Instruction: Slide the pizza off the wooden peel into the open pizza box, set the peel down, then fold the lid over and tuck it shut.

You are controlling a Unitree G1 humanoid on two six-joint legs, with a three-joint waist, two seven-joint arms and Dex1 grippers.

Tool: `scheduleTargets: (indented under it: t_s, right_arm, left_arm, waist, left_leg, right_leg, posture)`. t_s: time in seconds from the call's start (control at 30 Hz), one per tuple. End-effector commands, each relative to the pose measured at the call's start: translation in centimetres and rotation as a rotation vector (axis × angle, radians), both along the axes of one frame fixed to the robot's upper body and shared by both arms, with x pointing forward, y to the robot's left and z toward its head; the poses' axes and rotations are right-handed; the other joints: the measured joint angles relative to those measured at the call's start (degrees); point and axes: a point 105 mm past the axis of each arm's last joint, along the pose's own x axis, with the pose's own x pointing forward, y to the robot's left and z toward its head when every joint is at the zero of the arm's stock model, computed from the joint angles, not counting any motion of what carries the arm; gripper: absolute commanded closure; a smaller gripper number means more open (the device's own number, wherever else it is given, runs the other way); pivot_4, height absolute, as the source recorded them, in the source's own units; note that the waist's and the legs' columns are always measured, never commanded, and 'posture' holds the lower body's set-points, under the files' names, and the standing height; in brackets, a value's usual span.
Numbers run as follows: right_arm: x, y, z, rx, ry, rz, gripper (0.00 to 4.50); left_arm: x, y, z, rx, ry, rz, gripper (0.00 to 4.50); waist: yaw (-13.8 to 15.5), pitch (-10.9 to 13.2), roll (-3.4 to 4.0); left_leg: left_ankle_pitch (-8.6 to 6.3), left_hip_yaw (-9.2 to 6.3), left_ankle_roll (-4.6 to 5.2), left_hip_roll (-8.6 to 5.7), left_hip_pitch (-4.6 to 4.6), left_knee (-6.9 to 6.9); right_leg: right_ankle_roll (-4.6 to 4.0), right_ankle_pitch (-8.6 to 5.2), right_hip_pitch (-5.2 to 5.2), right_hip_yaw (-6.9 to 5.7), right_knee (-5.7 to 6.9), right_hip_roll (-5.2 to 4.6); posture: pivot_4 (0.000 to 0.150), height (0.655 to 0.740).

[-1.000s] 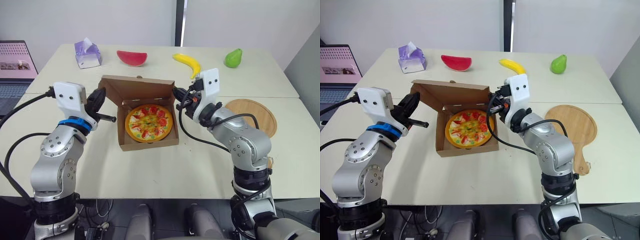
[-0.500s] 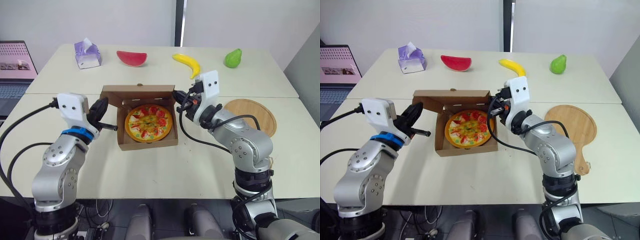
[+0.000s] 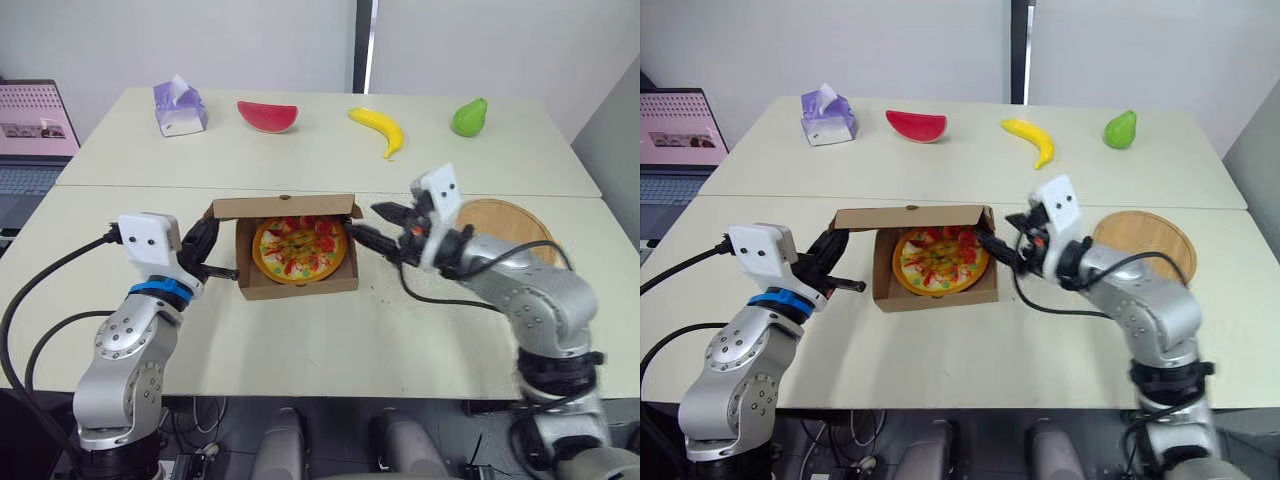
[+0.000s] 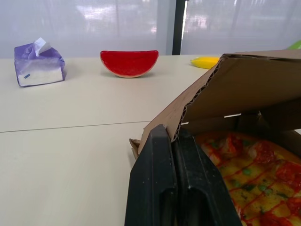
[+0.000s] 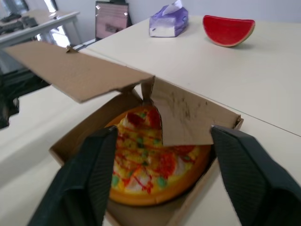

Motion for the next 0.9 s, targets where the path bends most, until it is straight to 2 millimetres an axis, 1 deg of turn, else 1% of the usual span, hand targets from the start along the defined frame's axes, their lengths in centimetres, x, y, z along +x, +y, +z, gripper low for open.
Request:
scheduleTargets:
  t_s: [0.03,0.07,0.13,0.17,0.2,0.3,0.37,0.4,0.43,0.47,0.5,0.6,0.7,0.73,0.77,0.9]
  right_arm:
    - [0.9,-1.5,1.5,-0.011,-0.069,0.083,0.99]
    - [2.1,-1.9,2.3,0.004,-0.097,0.061,0.99]
    - [4.2,-1.9,4.4,0.068,-0.138,0.032,0.99]
    - [5.0,-1.6,5.2,0.105,-0.15,0.029,1.16]
    - [5.5,-0.8,6.2,0.155,-0.149,0.051,1.36]
    - [6.4,1.6,7.9,0.263,-0.131,0.101,2.21]
    - [6.5,3.1,7.9,0.303,-0.088,0.14,2.98]
    - [6.4,3.7,7.5,0.308,-0.062,0.165,3.35]
    - [6.1,4.3,6.9,0.3,-0.038,0.197,3.78]
    - [5.8,4.8,6.1,0.287,-0.018,0.225,4.08]
    - [5.7,5.1,5.5,0.275,-0.004,0.24,4.48]
    - [5.1,5.7,3.9,0.247,0.022,0.268,4.48]
    - [4.5,6.2,3.2,0.239,0.039,0.297,4.48]
    - [4.4,6.3,3.0,0.239,0.041,0.298,4.5]
    - [4.3,6.3,2.9,0.239,0.042,0.299,4.5]
    - [4.2,6.4,2.7,0.24,0.045,0.298,4.5]
  left_arm:
    - [-0.3,-0.1,0.5,-0.016,-0.023,-0.02,4.5]
    - [-0.3,-0.3,0.2,-0.026,-0.008,-0.028,4.5]
    - [-0.4,-0.4,-0.4,-0.045,0.019,-0.038,4.5]
    - [-0.4,-0.4,-0.5,-0.048,0.026,-0.04,4.5]
    - [-0.4,-0.5,-0.7,-0.049,0.033,-0.042,4.5]
    - [-0.4,-0.5,-1.2,-0.055,0.054,-0.043,4.5]
    - [-0.4,-0.4,-1.3,-0.051,0.056,-0.041,4.5]
    - [-0.4,-0.4,-1.3,-0.049,0.057,-0.04,4.5]
    - [-0.4,-0.4,-1.3,-0.047,0.058,-0.039,4.5]
    - [-0.4,-0.4,-1.4,-0.045,0.059,-0.038,4.5]
    - [-0.5,-0.4,-1.4,-0.042,0.059,-0.038,4.5]
    - [-0.6,-0.4,-1.4,-0.035,0.059,-0.042,4.5]
    - [-0.9,-0.6,-1.6,-0.029,0.072,-0.069,4.5]
    - [-1.0,-0.7,-1.6,-0.028,0.076,-0.077,4.12]
    - [-1.2,-0.9,-1.7,-0.026,0.082,-0.094,3.97]
    - [-2.3,-1.6,-2.2,0.013,0.134,-0.191,2.71]
  waist:
    - [0.0,0.0,0.0]
    - [-0.37,0.0,0.0]
    - [-1.02,0.01,0.01]
    - [-1.25,0.01,0.01]
    - [-1.26,0.01,0.01]
    - [-1.18,0.01,0.01]
    - [-0.94,0.01,0.01]
    - [-0.51,0.01,0.01]
    - [-0.13,0.01,0.01]
    - [0.1,0.01,0.01]
    - [0.24,0.01,0.01]
    - [0.2,0.01,0.01]
    - [0.01,0.01,0.01]
    - [-0.02,0.01,0.01]
    - [-0.14,0.01,0.01]
    - [-0.14,0.01,0.01]
  left_leg:
    - [0.0,0.01,0.0,0.0,0.01,0.0]
    - [0.0,0.01,0.0,0.02,0.04,0.0]
    - [0.0,0.1,0.0,0.05,0.16,-0.04]
    - [0.0,0.13,0.0,0.07,0.22,-0.06]
    - [0.0,0.11,0.0,0.08,0.23,-0.07]
    - [0.0,0.07,-0.01,0.1,0.21,-0.12]
    - [0.01,0.07,-0.01,0.12,0.19,-0.12]
    - [0.01,0.08,-0.01,0.1,0.18,-0.1]
    - [0.01,0.07,-0.01,0.07,0.14,-0.08]
    - [0.0,0.09,-0.01,0.06,0.13,-0.03]
    - [0.01,0.08,-0.01,0.03,0.11,-0.02]
    - [0.0,0.08,-0.01,0.02,0.1,0.01]
    - [0.0,0.07,-0.01,0.05,0.11,-0.01]
    - [0.01,0.07,-0.01,0.05,0.1,-0.02]
    - [0.01,0.07,-0.01,0.06,0.1,-0.02]
    - [0.0,0.06,-0.01,0.09,0.11,-0.04]
  right_leg:
    - [0.0,0.0,-0.01,0.01,0.0,0.0]
    - [0.0,0.0,0.02,0.01,0.01,0.02]
    - [-0.03,0.02,0.02,0.14,0.03,0.07]
    - [-0.04,0.02,0.03,0.18,0.05,0.09]
    - [-0.04,0.03,0.03,0.18,0.05,0.12]
    - [-0.05,0.02,0.04,0.13,0.03,0.12]
    - [-0.05,0.02,0.04,0.11,0.01,0.1]
    - [-0.05,0.02,0.04,0.11,0.01,0.07]
    - [-0.05,0.02,0.04,0.08,0.0,0.03]
    - [-0.04,0.03,0.04,0.09,0.0,0.01]
    - [-0.03,0.04,0.04,0.08,0.0,-0.03]
    - [0.01,0.06,0.05,0.08,0.01,-0.04]
    - [0.01,0.06,0.03,0.08,0.03,0.0]
    - [0.0,0.06,0.01,0.08,0.03,0.0]
    - [0.0,0.06,0.01,0.08,0.04,0.01]
    - [0.0,0.06,-0.01,0.07,0.03,0.03]
  posture:
    - [0.15,0.74]
    - [0.15,0.74]
    - [0.15,0.74]
    - [0.15,0.74]
    - [0.15,0.74]
    - [0.15,0.74]
    - [0.15,0.74]
    - [0.15,0.74]
    - [0.15,0.74]
    - [0.15,0.74]
    - [0.15,0.74]
    - [0.15,0.74]
    - [0.15,0.74]
    - [0.15,0.74]
    - [0.15,0.74]
    - [0.15,0.74]
